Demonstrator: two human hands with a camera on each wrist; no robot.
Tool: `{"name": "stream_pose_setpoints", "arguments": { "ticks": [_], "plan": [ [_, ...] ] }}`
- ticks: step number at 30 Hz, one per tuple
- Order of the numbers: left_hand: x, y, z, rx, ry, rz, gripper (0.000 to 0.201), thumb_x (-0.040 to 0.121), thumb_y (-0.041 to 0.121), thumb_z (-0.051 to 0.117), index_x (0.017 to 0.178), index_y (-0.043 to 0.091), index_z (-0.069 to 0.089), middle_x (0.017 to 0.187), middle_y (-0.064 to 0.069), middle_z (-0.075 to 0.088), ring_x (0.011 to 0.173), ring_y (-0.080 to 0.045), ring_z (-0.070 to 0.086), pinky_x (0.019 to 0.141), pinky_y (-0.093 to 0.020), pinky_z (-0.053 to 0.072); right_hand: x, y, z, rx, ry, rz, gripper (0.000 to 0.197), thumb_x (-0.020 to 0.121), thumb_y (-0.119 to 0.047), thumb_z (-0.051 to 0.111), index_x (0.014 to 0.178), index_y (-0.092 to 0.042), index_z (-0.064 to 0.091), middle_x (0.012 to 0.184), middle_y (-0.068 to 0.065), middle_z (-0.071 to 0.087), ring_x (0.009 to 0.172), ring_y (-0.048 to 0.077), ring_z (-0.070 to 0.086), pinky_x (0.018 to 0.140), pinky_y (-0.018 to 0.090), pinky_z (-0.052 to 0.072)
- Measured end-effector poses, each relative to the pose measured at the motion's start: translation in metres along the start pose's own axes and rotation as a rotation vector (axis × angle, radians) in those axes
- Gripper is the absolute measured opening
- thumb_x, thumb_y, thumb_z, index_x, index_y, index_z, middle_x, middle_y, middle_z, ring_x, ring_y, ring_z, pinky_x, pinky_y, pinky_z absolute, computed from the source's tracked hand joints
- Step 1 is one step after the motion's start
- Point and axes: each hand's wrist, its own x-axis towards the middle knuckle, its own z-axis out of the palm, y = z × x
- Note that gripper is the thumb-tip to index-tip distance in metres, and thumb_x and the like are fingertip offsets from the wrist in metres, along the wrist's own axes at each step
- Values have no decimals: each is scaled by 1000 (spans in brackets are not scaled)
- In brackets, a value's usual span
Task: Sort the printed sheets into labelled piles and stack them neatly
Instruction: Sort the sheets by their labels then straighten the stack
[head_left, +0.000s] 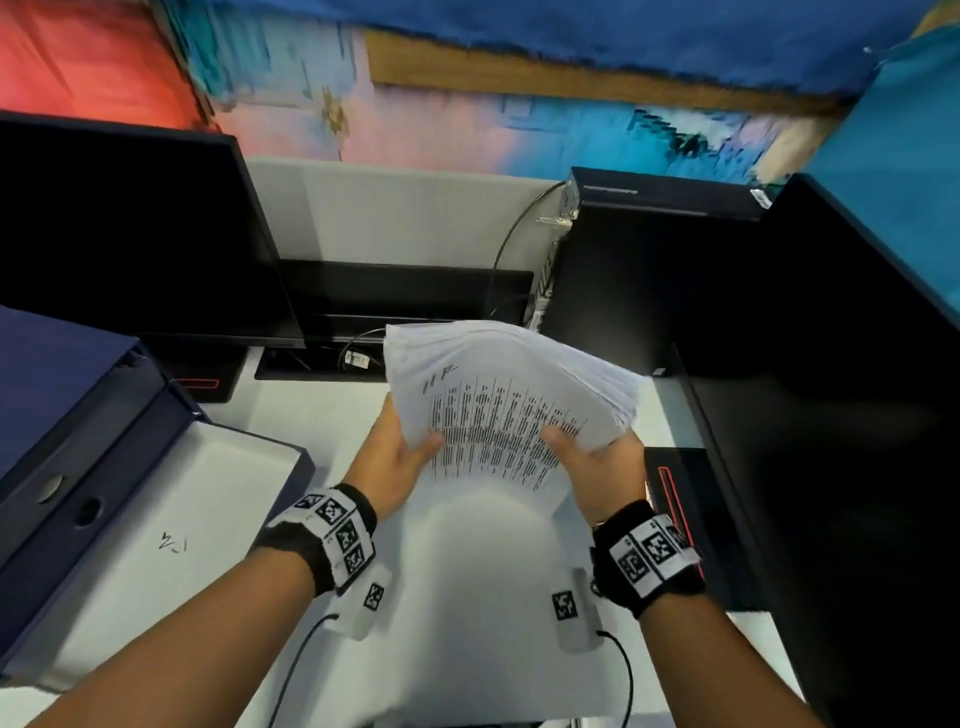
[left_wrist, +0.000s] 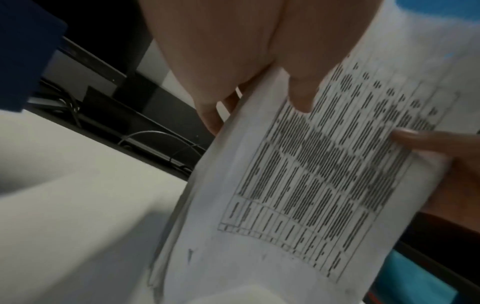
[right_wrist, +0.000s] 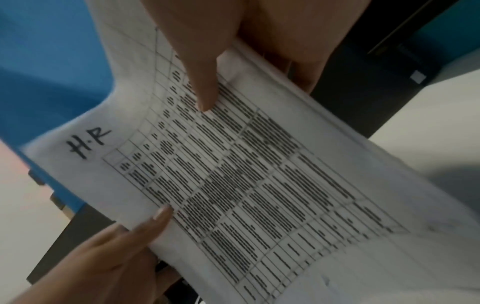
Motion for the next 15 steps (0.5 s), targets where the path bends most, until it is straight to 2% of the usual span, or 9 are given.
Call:
{"name": "stream_pose_setpoints", "arguments": {
  "ticks": [3, 5, 7, 9, 10, 11, 13, 14, 15],
  "plan": [
    [-2, 20, -4, -164, 97, 39, 65, 83, 38, 72, 134, 30, 33, 126, 14, 58, 105, 18, 58, 88, -10, 52, 1, -10, 3, 145, 16, -52, 49, 73, -11, 83, 116, -14, 60, 106, 2, 72, 98, 14, 71, 77, 26, 59],
    [-2, 42, -7, -288, 228, 161, 70, 78, 54, 69, 133, 31, 33, 119, 18, 56, 101, 16, 61, 77, -5, 50, 0, -27, 3, 223, 56, -145, 54, 71, -15, 84, 118, -14, 56, 106, 4, 70, 95, 16, 71, 76, 28, 59],
    [3, 58, -8, -301, 345, 305, 55, 93, 45, 58, 138, 21, 36, 120, 17, 53, 105, 11, 59, 83, -8, 48, -2, -46, 6, 248, 101, -243, 44, 77, -11, 78, 116, -12, 56, 98, 1, 66, 85, 6, 69, 69, 22, 57],
    [12, 69, -8, -219, 394, 343, 32, 101, 28, 46, 132, 21, 48, 119, 11, 57, 106, 3, 59, 87, -16, 50, 1, -56, 9, 181, 160, -317, 16, 88, -9, 67, 102, -15, 61, 91, -7, 63, 79, -3, 64, 67, 17, 51],
    [16, 73, -8, -193, 410, 342, 26, 101, 25, 43, 125, 23, 54, 116, 7, 60, 105, -3, 60, 88, -23, 51, 3, -59, 9, 147, 194, -330, 9, 92, -12, 63, 94, -21, 64, 90, -9, 64, 80, 0, 63, 70, 21, 50],
    [19, 74, -9, -185, 430, 344, 24, 102, 23, 41, 119, 22, 59, 114, 5, 62, 105, -6, 60, 89, -26, 50, 6, -60, 9, 118, 222, -333, 14, 95, -16, 58, 89, -27, 65, 90, -8, 65, 82, 7, 63, 71, 27, 49],
    [23, 75, -12, -230, 441, 356, 24, 103, 20, 41, 119, 19, 59, 110, 5, 63, 102, -3, 60, 88, -20, 47, 8, -60, 9, 170, 216, -329, 13, 94, -22, 56, 94, -31, 65, 91, -3, 68, 84, 14, 65, 72, 33, 52],
    [24, 74, -13, -282, 410, 349, 25, 103, 21, 43, 124, 20, 55, 110, 6, 62, 100, -1, 60, 88, -18, 47, 9, -58, 7, 225, 184, -316, 13, 92, -22, 59, 103, -29, 63, 91, -1, 68, 84, 14, 66, 72, 32, 55],
    [24, 72, -13, -330, 362, 325, 30, 101, 28, 46, 130, 22, 48, 111, 8, 60, 99, 2, 61, 88, -17, 49, 8, -55, 6, 277, 147, -299, 24, 89, -19, 65, 112, -25, 58, 90, 0, 68, 81, 10, 68, 71, 28, 57]
  ]
}}
